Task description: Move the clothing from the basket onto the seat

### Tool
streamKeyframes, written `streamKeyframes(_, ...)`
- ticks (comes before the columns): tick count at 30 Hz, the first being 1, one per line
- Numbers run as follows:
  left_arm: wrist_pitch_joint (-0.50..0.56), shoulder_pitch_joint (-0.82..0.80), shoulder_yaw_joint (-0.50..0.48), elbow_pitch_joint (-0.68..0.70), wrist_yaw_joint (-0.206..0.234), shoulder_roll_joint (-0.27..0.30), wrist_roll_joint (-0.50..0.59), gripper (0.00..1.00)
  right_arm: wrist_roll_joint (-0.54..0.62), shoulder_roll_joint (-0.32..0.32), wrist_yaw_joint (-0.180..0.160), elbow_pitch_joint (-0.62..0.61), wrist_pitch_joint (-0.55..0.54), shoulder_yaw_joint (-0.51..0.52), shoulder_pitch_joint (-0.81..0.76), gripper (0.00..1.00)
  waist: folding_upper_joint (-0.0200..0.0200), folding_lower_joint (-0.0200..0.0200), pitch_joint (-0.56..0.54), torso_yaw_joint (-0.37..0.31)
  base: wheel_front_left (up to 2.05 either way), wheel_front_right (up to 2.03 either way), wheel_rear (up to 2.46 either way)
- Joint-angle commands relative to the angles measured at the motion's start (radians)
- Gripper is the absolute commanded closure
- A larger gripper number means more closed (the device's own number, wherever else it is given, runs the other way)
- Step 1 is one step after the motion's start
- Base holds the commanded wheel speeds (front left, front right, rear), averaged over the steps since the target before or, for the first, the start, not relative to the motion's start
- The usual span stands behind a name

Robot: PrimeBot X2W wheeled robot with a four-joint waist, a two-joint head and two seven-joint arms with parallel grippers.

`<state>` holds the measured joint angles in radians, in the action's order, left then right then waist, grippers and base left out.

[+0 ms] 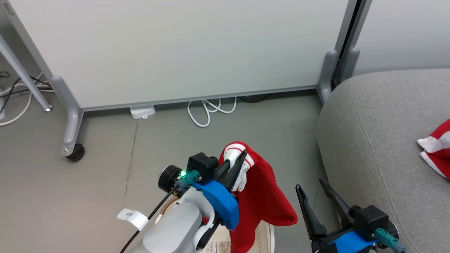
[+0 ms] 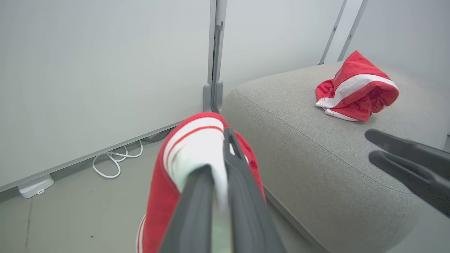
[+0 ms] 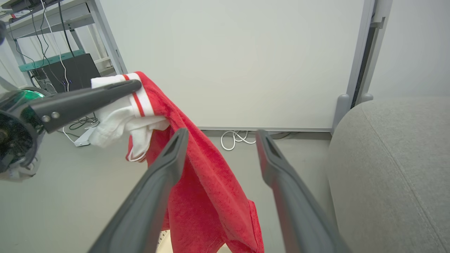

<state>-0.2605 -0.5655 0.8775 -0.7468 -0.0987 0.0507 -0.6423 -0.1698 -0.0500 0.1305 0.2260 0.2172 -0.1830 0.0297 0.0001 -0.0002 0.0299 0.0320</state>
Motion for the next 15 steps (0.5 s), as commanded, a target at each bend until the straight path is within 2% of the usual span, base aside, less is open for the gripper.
streamKeyframes(1, -0.006, -0.020, 0.000, 0.007, 0.004, 0.000, -0.004, 1.00, -0.005, -0.001, 0.001, -0.001, -0.001, 0.000, -0.013, 0.00, -0.0001, 0.0002, -0.017, 0.011, 0.00, 0.00, 0.00)
streamKeyframes(15, -0.006, -0.121, 0.068, 0.149, 0.076, 0.000, -0.073, 1.00, 0.007, -0.001, 0.001, -0.024, -0.029, 0.002, -0.058, 0.00, -0.0001, 0.0002, -0.050, 0.019, 0.00, 0.00, 0.00)
